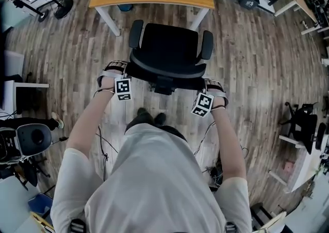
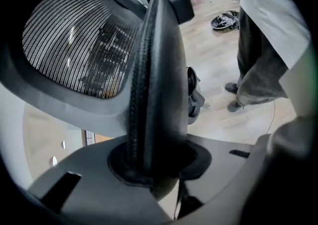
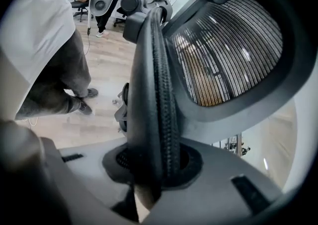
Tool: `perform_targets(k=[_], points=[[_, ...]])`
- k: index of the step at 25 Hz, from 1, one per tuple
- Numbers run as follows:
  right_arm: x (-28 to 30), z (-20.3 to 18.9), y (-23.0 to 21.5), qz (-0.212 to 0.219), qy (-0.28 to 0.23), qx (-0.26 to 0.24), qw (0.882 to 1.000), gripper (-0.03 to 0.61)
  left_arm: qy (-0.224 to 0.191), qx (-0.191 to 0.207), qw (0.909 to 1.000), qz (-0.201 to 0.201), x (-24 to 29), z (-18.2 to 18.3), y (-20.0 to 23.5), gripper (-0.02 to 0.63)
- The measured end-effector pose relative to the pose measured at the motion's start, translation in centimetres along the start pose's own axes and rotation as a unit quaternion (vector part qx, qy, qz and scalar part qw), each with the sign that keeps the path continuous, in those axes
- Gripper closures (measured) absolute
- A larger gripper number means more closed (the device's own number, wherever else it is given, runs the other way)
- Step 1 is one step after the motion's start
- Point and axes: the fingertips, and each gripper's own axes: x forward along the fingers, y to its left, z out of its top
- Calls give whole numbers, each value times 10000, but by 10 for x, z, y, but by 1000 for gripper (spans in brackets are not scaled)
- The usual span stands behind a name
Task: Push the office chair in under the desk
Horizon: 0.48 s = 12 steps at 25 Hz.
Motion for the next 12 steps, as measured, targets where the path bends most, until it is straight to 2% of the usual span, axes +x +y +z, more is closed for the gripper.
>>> perform_targets(k=[12], points=[[37, 24, -56, 13, -90, -130, 9999, 506, 75, -220, 9997, 100, 32, -32, 43, 532]])
